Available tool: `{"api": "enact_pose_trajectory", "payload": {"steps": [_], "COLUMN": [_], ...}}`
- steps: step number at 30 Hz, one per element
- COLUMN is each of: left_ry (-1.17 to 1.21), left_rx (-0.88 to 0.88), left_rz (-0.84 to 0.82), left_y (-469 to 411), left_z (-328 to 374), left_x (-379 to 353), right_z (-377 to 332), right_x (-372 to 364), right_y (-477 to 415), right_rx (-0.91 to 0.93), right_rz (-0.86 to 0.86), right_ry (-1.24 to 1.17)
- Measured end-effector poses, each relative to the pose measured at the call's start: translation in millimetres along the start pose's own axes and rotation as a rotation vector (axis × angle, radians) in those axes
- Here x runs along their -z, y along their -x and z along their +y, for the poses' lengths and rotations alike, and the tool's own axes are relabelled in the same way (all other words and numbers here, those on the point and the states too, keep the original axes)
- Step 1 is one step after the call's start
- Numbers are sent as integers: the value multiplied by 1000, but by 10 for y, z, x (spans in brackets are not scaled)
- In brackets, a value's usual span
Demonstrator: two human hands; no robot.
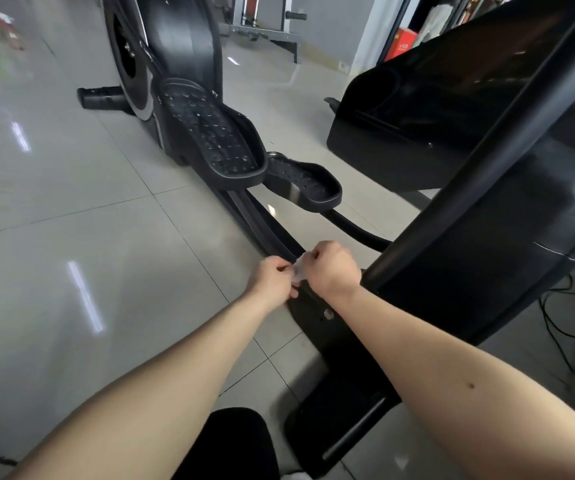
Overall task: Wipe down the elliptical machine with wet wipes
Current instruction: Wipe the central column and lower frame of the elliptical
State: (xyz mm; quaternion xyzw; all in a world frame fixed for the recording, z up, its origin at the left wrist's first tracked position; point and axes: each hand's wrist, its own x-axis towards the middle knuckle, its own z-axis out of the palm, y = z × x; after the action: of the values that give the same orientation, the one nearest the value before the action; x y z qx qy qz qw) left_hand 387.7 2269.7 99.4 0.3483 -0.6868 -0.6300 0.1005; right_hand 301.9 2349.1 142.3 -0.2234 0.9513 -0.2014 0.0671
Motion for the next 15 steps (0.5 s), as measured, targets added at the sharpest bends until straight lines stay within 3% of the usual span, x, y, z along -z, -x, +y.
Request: {"api": "enact_pose_trajectory", "payload": {"steps": [3,6,11,13,15], "left_ry": [-7,29,190,224,239], "left_rx": [61,142,197,176,155], "left_rz": [10,30,49,52,56], "left_y": [-185,-348,-352,-382,-370], "left_z": [-79,-279,-544,-633,-709], "left_x": [-149,-235,-224,-228,-228], "right_z": [-11,98,269,279,305], "right_x": [-88,-222,-389,-420,-454], "right_y": [-282,-487,-610,-628,-624], "right_rx": [50,93,63,71,61], "right_rz": [-78,-166,-127,-165,-249], "right_ry": [394,617,514,458,548]}}
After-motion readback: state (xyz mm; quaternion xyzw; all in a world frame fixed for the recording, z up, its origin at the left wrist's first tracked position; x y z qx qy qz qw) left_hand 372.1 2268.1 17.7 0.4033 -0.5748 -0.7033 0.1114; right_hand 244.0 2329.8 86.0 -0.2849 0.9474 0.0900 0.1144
